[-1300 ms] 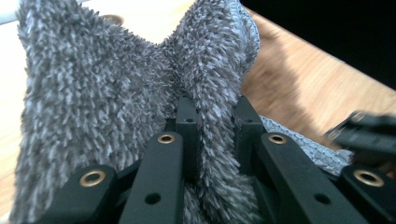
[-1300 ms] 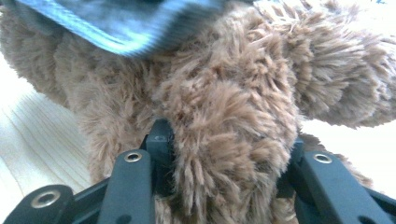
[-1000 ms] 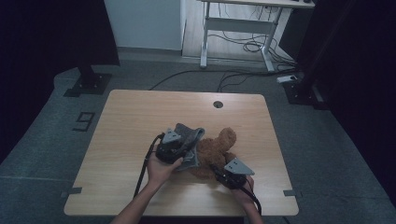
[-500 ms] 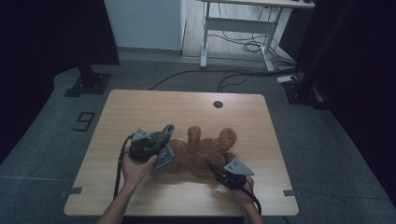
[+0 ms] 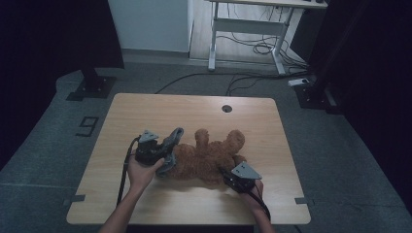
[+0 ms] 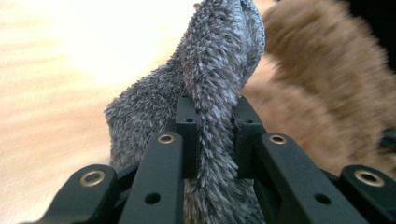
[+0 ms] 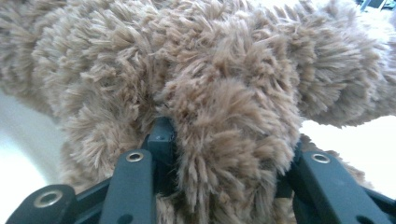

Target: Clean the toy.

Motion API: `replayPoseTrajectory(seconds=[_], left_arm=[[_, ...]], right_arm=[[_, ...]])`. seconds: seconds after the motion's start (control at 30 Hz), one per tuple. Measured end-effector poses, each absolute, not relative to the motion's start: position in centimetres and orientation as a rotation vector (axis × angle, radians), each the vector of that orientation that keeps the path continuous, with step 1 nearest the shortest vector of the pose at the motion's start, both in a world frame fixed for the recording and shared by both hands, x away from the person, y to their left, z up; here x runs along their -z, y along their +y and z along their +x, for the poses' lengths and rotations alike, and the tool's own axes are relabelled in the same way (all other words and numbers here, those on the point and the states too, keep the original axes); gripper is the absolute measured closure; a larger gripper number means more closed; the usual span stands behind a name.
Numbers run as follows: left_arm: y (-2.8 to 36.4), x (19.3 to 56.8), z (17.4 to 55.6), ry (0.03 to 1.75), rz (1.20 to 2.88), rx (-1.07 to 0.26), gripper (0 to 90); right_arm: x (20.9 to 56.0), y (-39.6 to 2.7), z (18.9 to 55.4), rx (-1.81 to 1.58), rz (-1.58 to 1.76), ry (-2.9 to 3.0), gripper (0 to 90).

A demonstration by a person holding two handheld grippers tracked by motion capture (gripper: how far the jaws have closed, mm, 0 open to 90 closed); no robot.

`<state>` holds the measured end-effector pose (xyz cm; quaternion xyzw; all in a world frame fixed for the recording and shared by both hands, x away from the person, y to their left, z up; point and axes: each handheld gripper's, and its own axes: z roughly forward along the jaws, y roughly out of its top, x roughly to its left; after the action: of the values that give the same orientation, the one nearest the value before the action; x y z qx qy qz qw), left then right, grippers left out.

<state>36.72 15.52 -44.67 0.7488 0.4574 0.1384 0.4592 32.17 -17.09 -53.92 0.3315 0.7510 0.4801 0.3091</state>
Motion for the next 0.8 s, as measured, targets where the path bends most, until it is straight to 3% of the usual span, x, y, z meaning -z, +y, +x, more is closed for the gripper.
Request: replayPoseTrajectory(seconds=[0.2,0.53,0.8], left_arm=[[12.6,43.3,38.3,1.087,1.908,-0.367,75.4],[11.8,45.5,39.6,1.133,1.934,-0.263,75.1],[12.8,47.0,36.4,1.076,1.865,-0.263,76.5]], right_arm=[[53.9,-16.2,33.5,-1.211,0.845,1.951,55.9],[54.1,-16.4,33.4,-1.223,0.801,1.948,55.1],[53.6,-18.4,32.5,-1.4,0.84,2.042,36.2]])
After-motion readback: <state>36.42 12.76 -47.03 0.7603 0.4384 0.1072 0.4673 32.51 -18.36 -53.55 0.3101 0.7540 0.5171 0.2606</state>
